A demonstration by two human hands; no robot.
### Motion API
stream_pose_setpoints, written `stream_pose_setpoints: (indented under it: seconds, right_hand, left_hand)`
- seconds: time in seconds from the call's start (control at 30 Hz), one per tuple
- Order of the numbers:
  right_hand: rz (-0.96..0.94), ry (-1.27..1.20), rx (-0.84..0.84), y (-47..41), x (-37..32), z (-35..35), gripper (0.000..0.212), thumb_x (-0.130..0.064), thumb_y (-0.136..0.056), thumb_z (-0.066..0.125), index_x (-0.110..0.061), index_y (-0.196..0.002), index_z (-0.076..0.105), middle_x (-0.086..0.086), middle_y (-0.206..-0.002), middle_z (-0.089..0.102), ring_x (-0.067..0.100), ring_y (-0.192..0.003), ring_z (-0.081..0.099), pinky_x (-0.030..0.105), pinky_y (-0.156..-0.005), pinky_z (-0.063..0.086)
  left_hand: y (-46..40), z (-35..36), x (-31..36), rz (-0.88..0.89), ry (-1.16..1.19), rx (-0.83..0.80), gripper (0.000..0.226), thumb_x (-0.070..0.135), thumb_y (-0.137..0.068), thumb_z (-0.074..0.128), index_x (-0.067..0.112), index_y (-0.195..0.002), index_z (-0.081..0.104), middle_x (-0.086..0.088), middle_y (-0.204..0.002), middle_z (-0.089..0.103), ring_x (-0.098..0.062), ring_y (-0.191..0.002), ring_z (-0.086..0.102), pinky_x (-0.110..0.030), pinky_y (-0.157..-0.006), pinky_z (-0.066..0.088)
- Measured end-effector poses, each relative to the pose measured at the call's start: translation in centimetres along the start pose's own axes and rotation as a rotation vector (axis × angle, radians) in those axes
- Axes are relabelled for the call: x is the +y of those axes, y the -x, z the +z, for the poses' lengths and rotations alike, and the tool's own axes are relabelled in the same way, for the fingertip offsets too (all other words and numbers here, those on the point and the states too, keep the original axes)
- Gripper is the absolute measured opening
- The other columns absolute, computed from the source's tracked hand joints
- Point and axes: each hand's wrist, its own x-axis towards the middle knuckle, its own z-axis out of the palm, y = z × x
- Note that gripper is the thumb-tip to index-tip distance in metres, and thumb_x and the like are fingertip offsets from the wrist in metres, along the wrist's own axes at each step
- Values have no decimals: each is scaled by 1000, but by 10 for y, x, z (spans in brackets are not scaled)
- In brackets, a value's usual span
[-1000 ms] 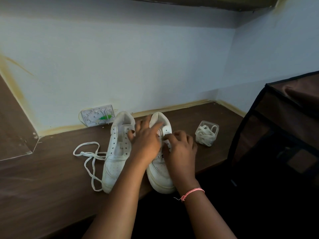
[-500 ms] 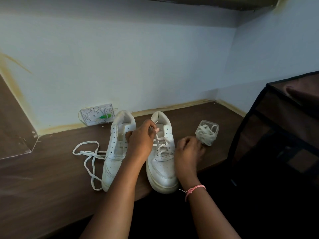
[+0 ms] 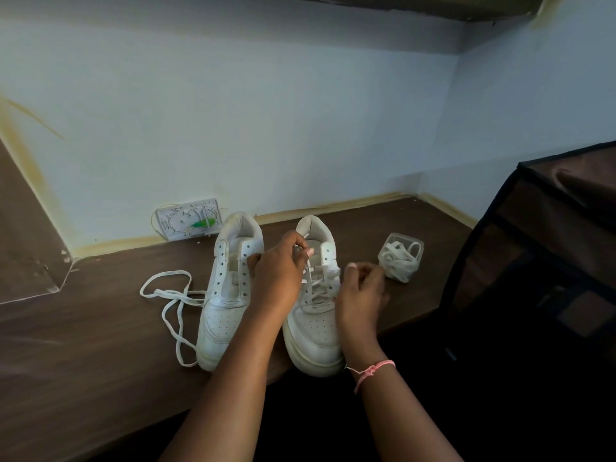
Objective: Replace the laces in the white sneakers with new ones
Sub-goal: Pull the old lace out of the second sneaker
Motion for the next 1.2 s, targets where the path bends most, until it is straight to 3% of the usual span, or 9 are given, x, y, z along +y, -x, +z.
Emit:
stream_pose_setpoints:
  seconds: [0.2, 0.27, 0.4, 0.53, 0.63, 0.73, 0.83, 1.03, 1.2]
  right_hand:
    - [-502, 547, -108, -2, -3, -4, 23, -43, -92, 59, -24, -105, 64, -5, -121, 55, 22, -122, 36, 41, -97, 30]
    - [-443, 474, -68, -10, 5, -2, 10, -34, -91, 63, -25, -95, 65, -4, -115, 57, 22, -117, 38, 41, -97, 32]
    - [191, -337, 171, -27, -1, -9, 11, -28, -91, 58, -26, -80, 57, 10, -104, 61, 25, -98, 54, 48, -99, 45]
    - [-240, 241, 23, -16, 0, -15, 29, -50, -92, 55, -22, -94, 60, 5, -117, 55, 26, -117, 42, 33, -97, 31]
    - [-483, 573, -113, -9, -1, -9, 34, -54, -90, 55, -25, -104, 64, -2, -121, 52, 25, -121, 37, 41, -98, 32]
    - [-362, 348, -11, -24, 8, -7, 16, -34, -90, 62, -19, -91, 65, 5, -110, 60, 30, -111, 46, 36, -93, 34]
    - [-57, -46, 139, -35, 6, -16, 37, -48, -84, 52, -12, -89, 61, 14, -103, 61, 38, -102, 54, 45, -96, 42]
    - [-541, 572, -110, -13, 0, -13, 29, -50, -89, 60, -25, -104, 62, 1, -121, 48, 26, -121, 35, 42, -98, 31]
    - [-460, 522, 34, -31, 3, -21, 13, -28, -93, 59, -16, -91, 64, 7, -110, 59, 33, -110, 45, 41, -92, 33]
  left_hand:
    - [0, 1, 1, -2, -14, 1, 8, 38, -98, 53, 33, -92, 51, 10, -66, 59, -10, -71, 60, -36, -91, 31]
    - [0, 1, -1, -2, -6, -2, 9, 38, -98, 53, 33, -91, 50, 11, -68, 61, -9, -72, 60, -36, -89, 31]
    - [0, 0, -2, -4, 5, 11, 9, 39, -98, 53, 34, -91, 51, 13, -75, 64, -7, -74, 60, -34, -90, 25]
    - [1, 0, 0, 7, -18, 16, 9, 39, -98, 52, 33, -92, 52, 11, -70, 62, -8, -71, 61, -36, -91, 29]
    - [2, 0, 2, -3, -32, 12, 8, 38, -99, 51, 32, -93, 52, 10, -70, 62, -10, -72, 61, -34, -86, 25]
    - [1, 0, 2, -5, -26, 12, 9, 40, -98, 52, 33, -92, 51, 14, -70, 61, -7, -72, 59, -32, -85, 21]
    - [1, -1, 1, -21, 3, 7, 9, 41, -97, 53, 34, -92, 52, 13, -76, 64, -7, -76, 60, -32, -87, 20]
    - [1, -1, 1, -27, 5, 7, 10, 41, -97, 54, 33, -91, 53, 12, -76, 63, -10, -79, 61, -36, -91, 26]
    - [1, -2, 0, -35, 26, 6, 11, 43, -96, 55, 33, -91, 54, 12, -78, 66, -8, -81, 62, -35, -91, 23]
